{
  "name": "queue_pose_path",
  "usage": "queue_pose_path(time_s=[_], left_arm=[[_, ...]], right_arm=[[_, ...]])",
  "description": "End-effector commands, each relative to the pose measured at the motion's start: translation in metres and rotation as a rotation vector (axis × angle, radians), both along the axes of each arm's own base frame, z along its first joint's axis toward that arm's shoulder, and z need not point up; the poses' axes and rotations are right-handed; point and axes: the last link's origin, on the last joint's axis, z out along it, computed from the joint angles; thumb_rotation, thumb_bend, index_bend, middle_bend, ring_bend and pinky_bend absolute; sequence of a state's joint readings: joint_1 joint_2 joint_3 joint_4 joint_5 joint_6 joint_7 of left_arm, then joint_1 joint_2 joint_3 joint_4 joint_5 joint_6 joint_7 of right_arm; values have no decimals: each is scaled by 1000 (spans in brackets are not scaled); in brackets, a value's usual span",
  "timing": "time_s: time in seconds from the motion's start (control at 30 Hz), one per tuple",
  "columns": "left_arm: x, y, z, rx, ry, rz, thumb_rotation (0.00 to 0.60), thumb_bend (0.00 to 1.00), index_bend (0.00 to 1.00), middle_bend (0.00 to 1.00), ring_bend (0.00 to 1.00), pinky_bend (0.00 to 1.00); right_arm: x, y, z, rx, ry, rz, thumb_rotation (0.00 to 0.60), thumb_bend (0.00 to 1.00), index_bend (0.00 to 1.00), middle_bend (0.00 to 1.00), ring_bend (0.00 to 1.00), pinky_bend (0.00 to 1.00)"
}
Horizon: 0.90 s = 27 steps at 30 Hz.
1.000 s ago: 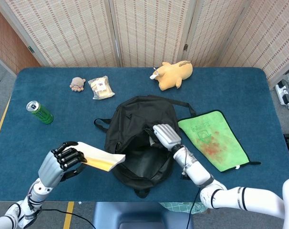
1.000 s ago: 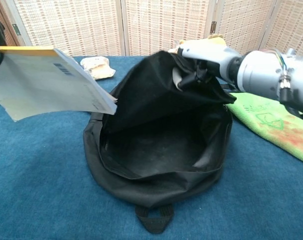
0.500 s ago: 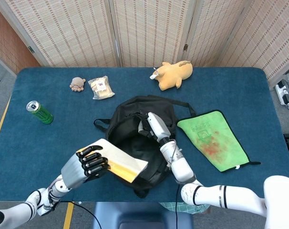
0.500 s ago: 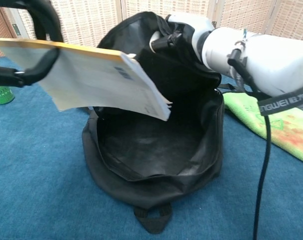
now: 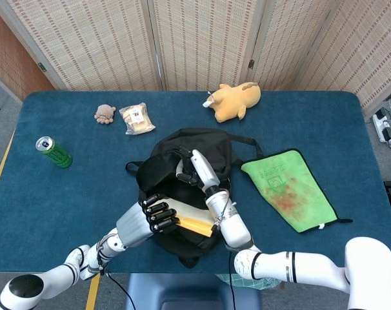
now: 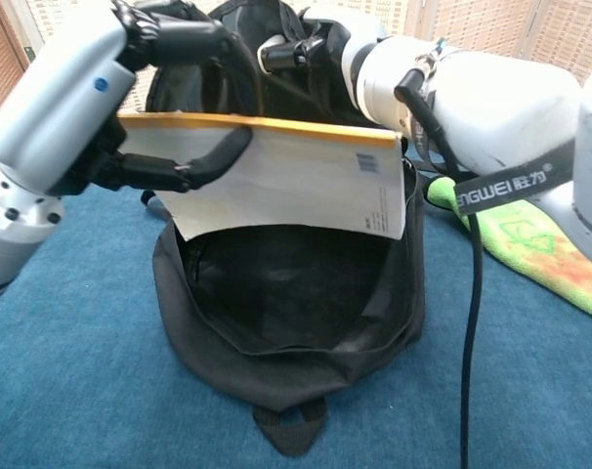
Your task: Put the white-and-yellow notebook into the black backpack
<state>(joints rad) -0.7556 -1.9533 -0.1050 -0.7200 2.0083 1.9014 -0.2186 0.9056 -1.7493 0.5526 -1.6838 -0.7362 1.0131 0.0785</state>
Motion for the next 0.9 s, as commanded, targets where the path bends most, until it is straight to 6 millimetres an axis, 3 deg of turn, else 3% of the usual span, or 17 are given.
queue_pose_path(time_s=[0.03,0.2,0.3,0.73,0.9], left_arm=[[8,2,-18,-3,28,0,600,537,746,735,656,453],[6,4,-41,-12,112,40,600,536,746,736,658,456],[3,10,-45,9,126,82,600,534,748,737,659,456],[-15,34,-18,135,8,257,600,546,748,739,664,458],[-13,28,-32,149,35,285,600,563,751,746,671,458]], right_arm=[[2,0,-1,7,-17,-5,600,981,657,284,216,186],[5,1,-3,27,-29,-1,600,983,657,285,217,186],[5,3,-4,35,-29,4,600,988,657,284,216,186],[0,4,-2,33,-29,-2,600,991,648,284,216,186],[0,7,-2,44,-41,-5,600,990,646,282,216,186]])
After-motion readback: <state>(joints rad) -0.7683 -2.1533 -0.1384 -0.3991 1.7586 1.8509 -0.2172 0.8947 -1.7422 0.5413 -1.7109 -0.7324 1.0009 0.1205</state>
